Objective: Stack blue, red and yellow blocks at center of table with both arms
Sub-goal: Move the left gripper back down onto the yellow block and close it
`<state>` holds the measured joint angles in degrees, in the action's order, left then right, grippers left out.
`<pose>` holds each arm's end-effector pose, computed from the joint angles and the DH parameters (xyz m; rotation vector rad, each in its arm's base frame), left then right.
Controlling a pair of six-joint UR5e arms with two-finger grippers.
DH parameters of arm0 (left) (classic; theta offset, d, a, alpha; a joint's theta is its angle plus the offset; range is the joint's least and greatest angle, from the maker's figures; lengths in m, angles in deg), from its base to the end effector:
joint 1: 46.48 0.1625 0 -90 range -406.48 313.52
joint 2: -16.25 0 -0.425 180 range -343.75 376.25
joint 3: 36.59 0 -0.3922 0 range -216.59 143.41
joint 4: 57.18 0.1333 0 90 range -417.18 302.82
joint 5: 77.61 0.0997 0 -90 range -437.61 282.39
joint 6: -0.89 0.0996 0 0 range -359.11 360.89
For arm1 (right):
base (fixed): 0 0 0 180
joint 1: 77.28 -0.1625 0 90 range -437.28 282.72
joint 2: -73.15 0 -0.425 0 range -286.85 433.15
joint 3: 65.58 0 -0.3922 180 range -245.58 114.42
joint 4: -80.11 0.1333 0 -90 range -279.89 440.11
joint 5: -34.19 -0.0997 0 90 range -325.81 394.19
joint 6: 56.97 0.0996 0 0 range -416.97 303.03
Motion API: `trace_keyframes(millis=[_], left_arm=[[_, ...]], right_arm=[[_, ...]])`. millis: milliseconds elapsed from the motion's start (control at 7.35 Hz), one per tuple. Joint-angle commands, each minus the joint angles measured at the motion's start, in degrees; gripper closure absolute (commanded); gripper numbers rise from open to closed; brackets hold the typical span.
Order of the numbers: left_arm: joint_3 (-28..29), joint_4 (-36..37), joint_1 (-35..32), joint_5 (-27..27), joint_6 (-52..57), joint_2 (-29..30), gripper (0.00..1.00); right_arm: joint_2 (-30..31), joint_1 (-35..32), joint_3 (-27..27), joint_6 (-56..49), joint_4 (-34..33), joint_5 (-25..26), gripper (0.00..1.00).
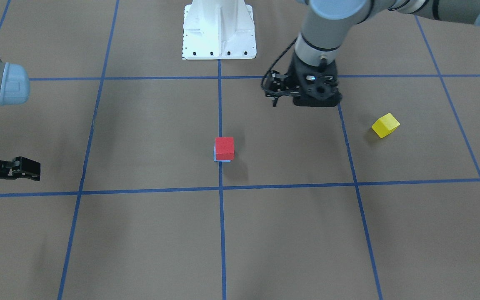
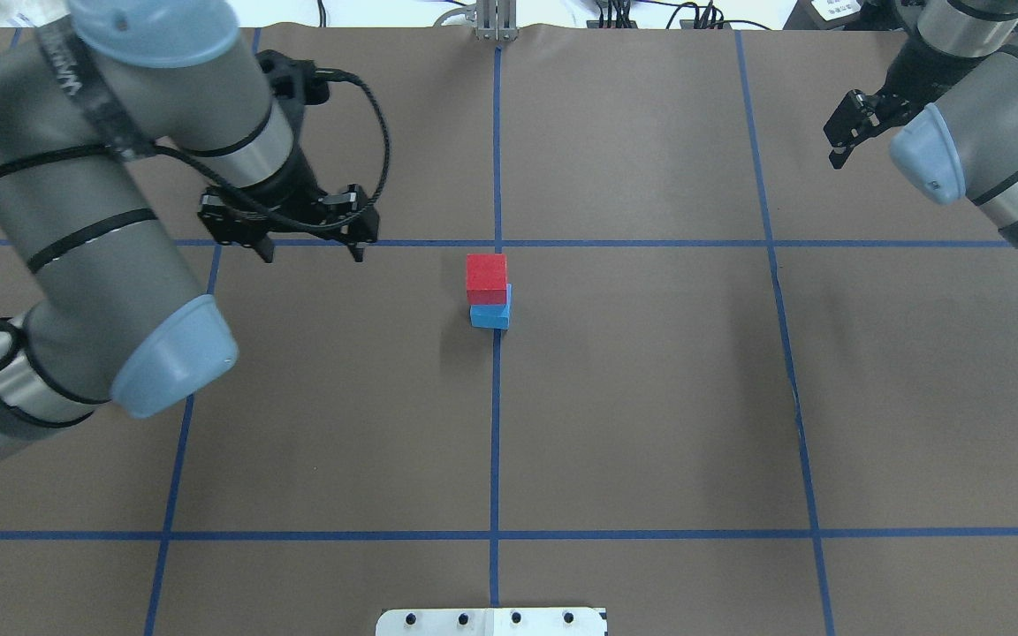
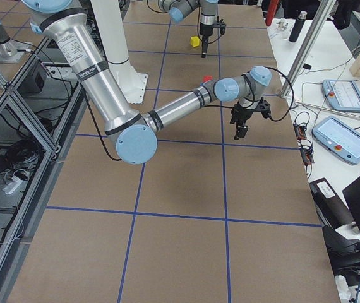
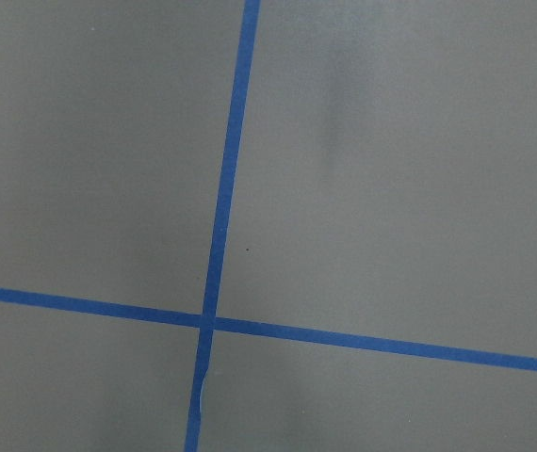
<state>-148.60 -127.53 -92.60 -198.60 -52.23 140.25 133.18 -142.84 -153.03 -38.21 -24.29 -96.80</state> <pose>0.3483 -0.4806 0.1993 0.0188 0.8086 0.0192 -0.2172 -0.6422 0.4008 -0.0601 -0.7431 -0.1758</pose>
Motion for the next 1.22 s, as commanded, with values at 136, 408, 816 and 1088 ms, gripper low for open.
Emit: trace_keyframes(millis=[136,408,816,1088], left_arm=[[-4.0,-3.6,-6.4,2.2,11.1,-18.9,0.0],[0.4,-25.9,-6.3,3.3,1.1,-31.4,0.0],[8.5,-41.3,-5.5,3.7,-14.6,-34.2,0.0],[8.6,-40.9,-0.6,7.9,-18.6,-33.6,0.0]], right_arm=[[-0.2,0.1,0.0,0.1,0.4,0.0,0.0],[-0.2,0.1,0.0,0.1,0.4,0.1,0.0],[-0.2,0.1,-0.1,0.1,0.4,0.1,0.0],[-0.3,0.1,-0.1,0.1,0.4,0.1,0.0]])
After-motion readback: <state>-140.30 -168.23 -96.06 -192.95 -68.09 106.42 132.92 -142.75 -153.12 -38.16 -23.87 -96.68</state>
